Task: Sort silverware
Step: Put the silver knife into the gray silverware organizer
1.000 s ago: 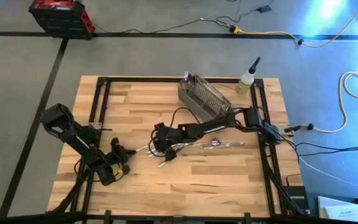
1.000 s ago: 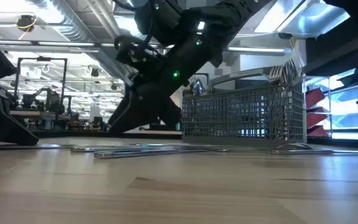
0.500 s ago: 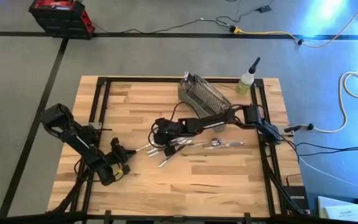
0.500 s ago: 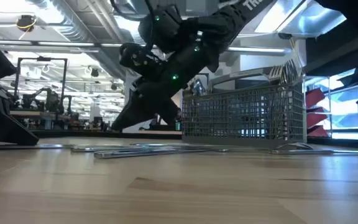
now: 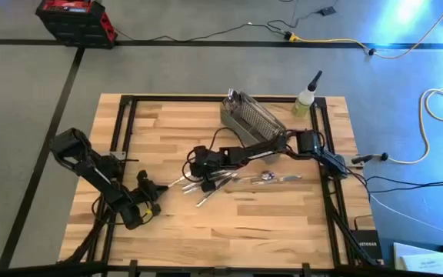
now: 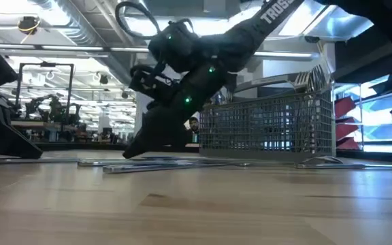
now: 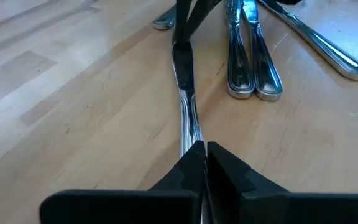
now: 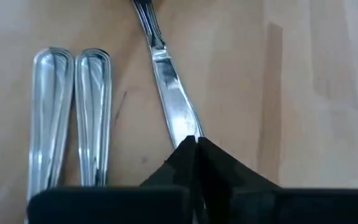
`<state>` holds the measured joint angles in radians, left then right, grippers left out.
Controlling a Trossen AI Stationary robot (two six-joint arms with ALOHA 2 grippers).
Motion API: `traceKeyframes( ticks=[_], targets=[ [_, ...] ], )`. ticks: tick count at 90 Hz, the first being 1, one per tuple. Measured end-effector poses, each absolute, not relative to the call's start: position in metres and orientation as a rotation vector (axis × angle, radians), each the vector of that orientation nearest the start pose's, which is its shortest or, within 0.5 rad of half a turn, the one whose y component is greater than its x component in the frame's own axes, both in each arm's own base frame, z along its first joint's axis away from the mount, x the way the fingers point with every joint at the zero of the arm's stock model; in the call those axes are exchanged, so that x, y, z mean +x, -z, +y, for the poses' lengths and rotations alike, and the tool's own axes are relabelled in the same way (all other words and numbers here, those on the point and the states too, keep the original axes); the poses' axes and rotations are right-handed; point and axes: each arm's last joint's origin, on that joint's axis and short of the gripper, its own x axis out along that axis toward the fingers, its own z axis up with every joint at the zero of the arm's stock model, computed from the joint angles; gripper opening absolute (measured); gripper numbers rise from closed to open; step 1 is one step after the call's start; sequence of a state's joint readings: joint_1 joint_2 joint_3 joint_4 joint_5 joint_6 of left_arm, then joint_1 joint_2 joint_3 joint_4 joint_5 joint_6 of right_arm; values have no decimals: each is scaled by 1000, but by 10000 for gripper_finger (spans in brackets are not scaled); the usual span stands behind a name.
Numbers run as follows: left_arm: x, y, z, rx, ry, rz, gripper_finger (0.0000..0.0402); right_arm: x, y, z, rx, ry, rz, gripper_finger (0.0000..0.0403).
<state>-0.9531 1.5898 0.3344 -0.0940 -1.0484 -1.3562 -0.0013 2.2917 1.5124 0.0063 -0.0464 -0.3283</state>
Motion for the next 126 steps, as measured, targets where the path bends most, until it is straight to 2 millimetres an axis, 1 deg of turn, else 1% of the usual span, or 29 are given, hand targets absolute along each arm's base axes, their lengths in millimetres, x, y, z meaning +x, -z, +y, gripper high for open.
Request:
traceKeyframes(
  ticks=[43, 61, 81, 87, 93, 107, 114, 119, 126],
  targets=[
    [122, -73, -129, -188, -503, 470, 1, 478, -107, -2, -246, -175, 772, 0],
    [123, -73, -129, -147, -494, 475, 1, 478, -107, -2, -246, -175, 772, 0],
    [123, -74, -129, -60, -475, 485, 2, 478, -107, -2, -236, -171, 775, 0],
    [123, -74, -129, -64, -477, 473, 2, 478, -106, -2, -226, -167, 777, 0],
    [125, -76, -132, -66, -472, 462, 2, 478, -106, -2, -222, -166, 780, 0],
    [136, -88, -145, 70, -456, 398, 2, 477, -106, -2, -219, -167, 789, 0],
    [143, -94, -151, 93, -455, 391, 3, 477, -106, -2, -211, -163, 789, 0],
    [147, -97, -154, 80, -449, 402, 12, 478, -106, -2, -196, -157, 788, 0],
    [150, -98, -155, 68, -443, 416, 37, 478, -106, -1, -184, -152, 786, 0]
  ],
)
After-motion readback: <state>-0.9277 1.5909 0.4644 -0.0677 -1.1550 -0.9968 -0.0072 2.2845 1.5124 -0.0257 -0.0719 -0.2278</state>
